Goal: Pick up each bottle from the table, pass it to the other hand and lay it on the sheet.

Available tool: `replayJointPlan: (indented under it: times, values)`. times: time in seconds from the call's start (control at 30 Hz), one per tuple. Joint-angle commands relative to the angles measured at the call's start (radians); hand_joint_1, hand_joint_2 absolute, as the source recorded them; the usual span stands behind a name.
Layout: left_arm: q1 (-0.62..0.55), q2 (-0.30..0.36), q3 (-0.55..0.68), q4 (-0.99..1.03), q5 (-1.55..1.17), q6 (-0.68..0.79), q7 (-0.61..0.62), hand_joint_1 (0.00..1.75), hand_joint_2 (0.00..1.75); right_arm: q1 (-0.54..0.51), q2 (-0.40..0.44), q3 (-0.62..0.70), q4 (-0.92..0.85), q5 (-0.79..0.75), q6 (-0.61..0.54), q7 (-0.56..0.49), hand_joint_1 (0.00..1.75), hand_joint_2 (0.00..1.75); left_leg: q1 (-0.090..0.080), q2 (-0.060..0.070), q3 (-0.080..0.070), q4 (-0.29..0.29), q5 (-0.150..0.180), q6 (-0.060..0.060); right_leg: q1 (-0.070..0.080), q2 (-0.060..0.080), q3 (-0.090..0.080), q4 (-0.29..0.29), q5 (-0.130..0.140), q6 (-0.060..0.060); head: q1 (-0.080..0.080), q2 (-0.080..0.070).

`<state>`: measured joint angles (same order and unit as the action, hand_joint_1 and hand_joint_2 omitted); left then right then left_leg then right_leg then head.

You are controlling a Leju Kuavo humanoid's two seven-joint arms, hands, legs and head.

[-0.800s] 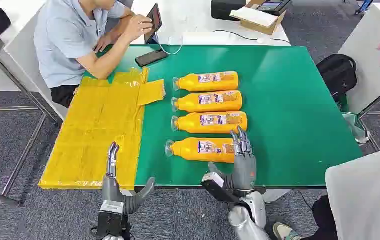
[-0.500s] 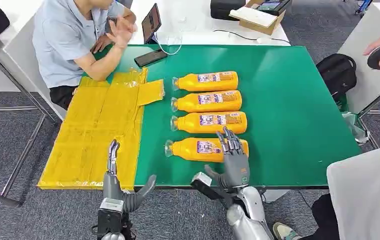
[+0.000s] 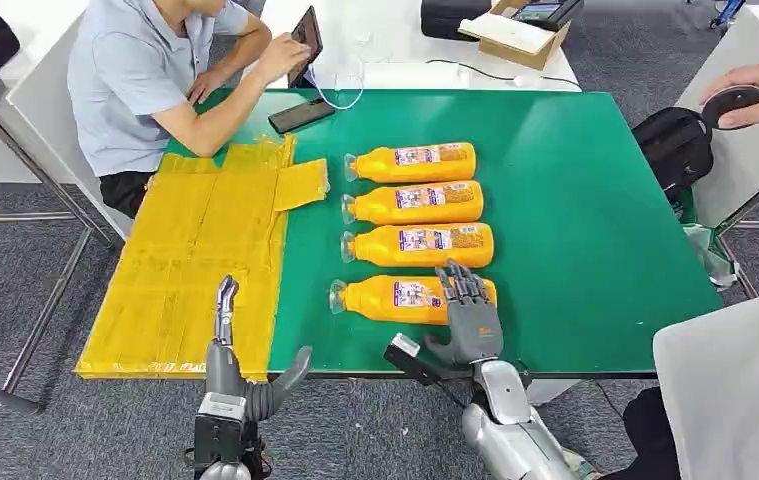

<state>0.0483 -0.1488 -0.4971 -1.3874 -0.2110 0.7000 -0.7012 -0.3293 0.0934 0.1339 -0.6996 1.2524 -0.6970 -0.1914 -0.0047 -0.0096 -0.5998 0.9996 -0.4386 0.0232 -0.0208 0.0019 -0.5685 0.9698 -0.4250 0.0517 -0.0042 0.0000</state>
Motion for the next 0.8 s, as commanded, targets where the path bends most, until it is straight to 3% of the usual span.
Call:
replayJointPlan:
  times: [0.03,0.27,0.33,0.37,0.4,0.53,0.8]
  values:
    - [-0.028,0.002,-0.018,0.05,-0.003,-0.002,0.003,0.0,1.75,-0.131,-0.053,0.11,0.219,0.061,0.003,0.112,0.0,1.75,0.0,0.001,0.002,-0.001,0.0,-0.001,0.0,0.0,0.002,-0.001,0.0,-0.001,0.0,0.0]
    - [-0.034,-0.003,-0.022,0.048,-0.012,-0.004,0.005,0.0,1.75,-0.199,-0.054,0.124,0.294,0.063,0.095,0.163,0.0,1.75,0.001,0.001,0.003,0.0,0.0,-0.001,0.001,0.0,0.004,-0.001,0.0,-0.002,0.0,0.0]
    - [-0.04,0.0,-0.019,0.051,-0.016,-0.02,0.006,0.0,1.75,-0.24,-0.053,0.157,0.345,0.081,0.255,0.177,0.02,1.75,0.001,0.001,0.004,0.0,-0.001,-0.001,0.001,0.0,0.004,0.0,0.0,-0.002,0.0,0.0]
    - [-0.041,0.001,-0.017,0.051,-0.016,-0.023,0.006,0.0,1.75,-0.248,-0.053,0.161,0.343,0.083,0.273,0.184,1.13,1.75,0.001,0.001,0.004,0.0,0.0,-0.001,0.001,0.0,0.004,-0.001,0.0,-0.002,0.0,0.0]
    - [-0.04,0.001,-0.011,0.048,-0.015,-0.032,0.009,0.0,1.75,-0.258,-0.048,0.169,0.35,0.081,0.336,0.192,1.71,1.75,0.0,0.001,0.004,0.0,0.0,-0.001,0.0,0.0,0.003,0.0,0.0,-0.001,0.0,0.0]
    - [-0.039,-0.001,0.004,0.043,-0.023,-0.042,0.008,0.0,1.75,-0.279,-0.035,0.206,0.359,0.093,0.466,0.217,1.75,1.75,0.002,0.001,0.008,-0.001,0.0,-0.002,0.003,-0.001,0.008,-0.002,0.0,-0.004,0.0,0.0]
    - [-0.041,0.001,0.017,0.032,-0.032,-0.055,0.009,0.0,1.75,-0.268,-0.031,0.236,0.371,0.093,0.531,0.213,1.75,1.75,0.002,-0.001,0.015,-0.001,0.001,-0.002,0.002,-0.002,0.009,-0.003,0.0,-0.003,0.0,0.0]
